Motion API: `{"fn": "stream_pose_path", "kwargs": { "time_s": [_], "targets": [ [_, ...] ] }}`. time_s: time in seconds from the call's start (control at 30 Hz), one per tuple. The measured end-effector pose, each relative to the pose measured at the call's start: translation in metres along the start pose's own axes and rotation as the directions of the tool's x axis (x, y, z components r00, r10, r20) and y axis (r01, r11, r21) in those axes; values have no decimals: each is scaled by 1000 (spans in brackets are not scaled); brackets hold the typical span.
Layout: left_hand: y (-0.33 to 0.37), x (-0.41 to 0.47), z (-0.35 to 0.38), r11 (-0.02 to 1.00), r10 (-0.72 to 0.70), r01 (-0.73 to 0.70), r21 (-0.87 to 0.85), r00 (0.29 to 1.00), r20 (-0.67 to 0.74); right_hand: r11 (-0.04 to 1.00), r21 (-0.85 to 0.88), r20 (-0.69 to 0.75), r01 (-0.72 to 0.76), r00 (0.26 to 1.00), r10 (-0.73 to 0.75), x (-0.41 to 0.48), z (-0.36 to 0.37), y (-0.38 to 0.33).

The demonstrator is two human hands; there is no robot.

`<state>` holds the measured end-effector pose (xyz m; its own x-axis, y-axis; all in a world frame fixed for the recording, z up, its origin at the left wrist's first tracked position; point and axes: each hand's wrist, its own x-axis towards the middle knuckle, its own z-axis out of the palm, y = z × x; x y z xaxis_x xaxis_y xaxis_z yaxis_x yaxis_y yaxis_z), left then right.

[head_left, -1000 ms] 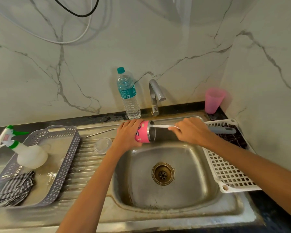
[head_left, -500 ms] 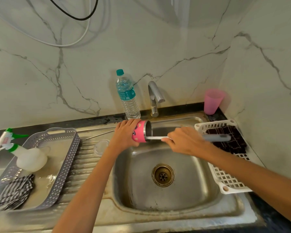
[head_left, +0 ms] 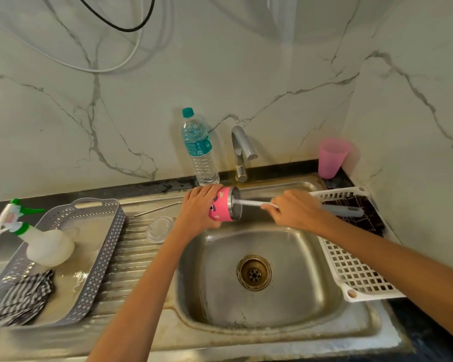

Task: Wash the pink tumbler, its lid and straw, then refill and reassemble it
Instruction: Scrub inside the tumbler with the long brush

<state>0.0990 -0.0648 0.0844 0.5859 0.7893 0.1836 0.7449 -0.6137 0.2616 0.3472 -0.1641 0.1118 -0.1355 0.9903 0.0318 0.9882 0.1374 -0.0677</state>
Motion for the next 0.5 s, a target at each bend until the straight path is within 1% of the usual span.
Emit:
{"fn": "stream_pose_path", "kwargs": {
  "time_s": [0.03,0.1,0.13,0.2,0.23,0.3,0.37,0.43,0.47,0.5],
  "targets": [
    [0,1,0,1000,-17,17,-7,1000,2,1000,4,7,31,999,-31,-6,5,-9],
    [2,-1,6,1000,-21,21,-6,999,25,994,-20,-53,106,993,-106,-7,5,-21],
    [4,-3,10,1000,-6,6,-5,999,41,993,-53,-73,110,991,-114,-3,1,-19],
    [7,-3,16,998,52,-53,22,997,58,994,-101,-56,52,997,-58,8,-3,-5],
    [9,-2,16,997,71,-73,28,996,56,996,-85,-37,15,999,-18,9,1,2],
    [8,0,15,997,72,-72,1,997,29,999,-44,10,-4,1000,5,2,11,-1],
    [6,-1,18,999,40,-39,-36,999,25,996,-63,2,63,998,-63,-11,15,-16],
    [5,-5,27,997,32,-28,-70,998,59,984,-102,-40,144,988,-148,-14,6,-24],
    [6,-7,30,996,47,-42,-80,996,72,980,-139,-43,142,988,-149,-9,-2,-22],
    [5,-7,31,994,70,-64,-85,994,78,980,-171,-27,99,994,-105,-4,-7,-16]
  ]
}}
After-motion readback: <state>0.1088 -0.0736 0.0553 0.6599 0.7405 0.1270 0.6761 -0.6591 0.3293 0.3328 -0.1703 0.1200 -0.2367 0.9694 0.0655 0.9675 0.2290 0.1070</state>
